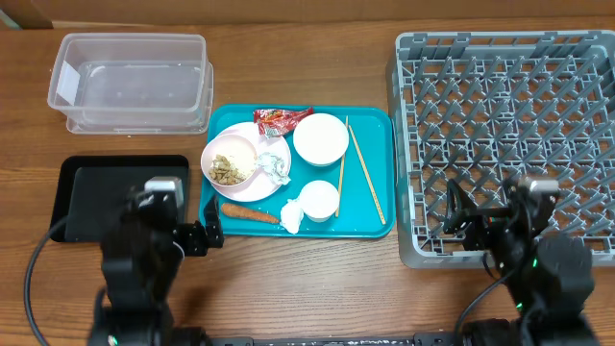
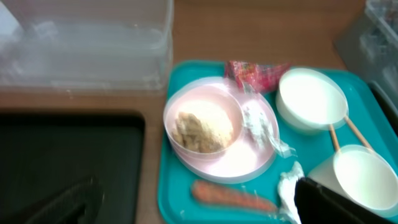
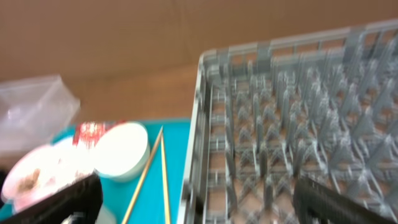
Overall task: Sort waste into correct bins and load items into the dishwasher
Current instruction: 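Move the left gripper over the red snack wrapper on the tray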
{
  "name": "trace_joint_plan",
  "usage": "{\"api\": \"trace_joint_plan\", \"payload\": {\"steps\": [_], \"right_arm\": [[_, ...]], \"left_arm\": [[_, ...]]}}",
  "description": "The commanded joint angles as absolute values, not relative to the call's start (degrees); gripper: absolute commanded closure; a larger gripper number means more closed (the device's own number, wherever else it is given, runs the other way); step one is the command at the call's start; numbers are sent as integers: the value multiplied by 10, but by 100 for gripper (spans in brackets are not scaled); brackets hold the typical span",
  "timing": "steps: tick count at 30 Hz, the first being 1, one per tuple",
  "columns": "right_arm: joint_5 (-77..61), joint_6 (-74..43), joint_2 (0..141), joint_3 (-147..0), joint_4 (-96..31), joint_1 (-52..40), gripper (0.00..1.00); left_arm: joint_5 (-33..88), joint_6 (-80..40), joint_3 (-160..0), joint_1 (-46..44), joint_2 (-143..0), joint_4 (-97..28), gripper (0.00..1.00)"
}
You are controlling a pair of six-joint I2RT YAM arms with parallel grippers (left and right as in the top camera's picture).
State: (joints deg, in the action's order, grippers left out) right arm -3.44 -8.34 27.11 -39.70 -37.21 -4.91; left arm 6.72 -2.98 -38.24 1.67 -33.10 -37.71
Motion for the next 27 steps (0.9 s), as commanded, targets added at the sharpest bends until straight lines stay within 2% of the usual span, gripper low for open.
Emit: {"api": "trace_joint_plan", "payload": {"steps": [1,5,9,17,27], "right_arm": [[-56,-90,365,-510,-443,-48,0],[-57,-90,482,-636,-579,-48,0],[-56,-90,542,-673,-617,-48,0],[-50,-90,575,-673,-611,-48,0],[-31,-90,586,-673,-596,-48,0]], "left_arm": [[120,-34,-522,15,-440,-485,0],[114,-34,-687,15,-556,-677,0],[108,-35,-745,15,-614,-718,0],[145,-43,-745,15,-684,-532,0],[152,-43,-746,-4,-871,-325,0]]}}
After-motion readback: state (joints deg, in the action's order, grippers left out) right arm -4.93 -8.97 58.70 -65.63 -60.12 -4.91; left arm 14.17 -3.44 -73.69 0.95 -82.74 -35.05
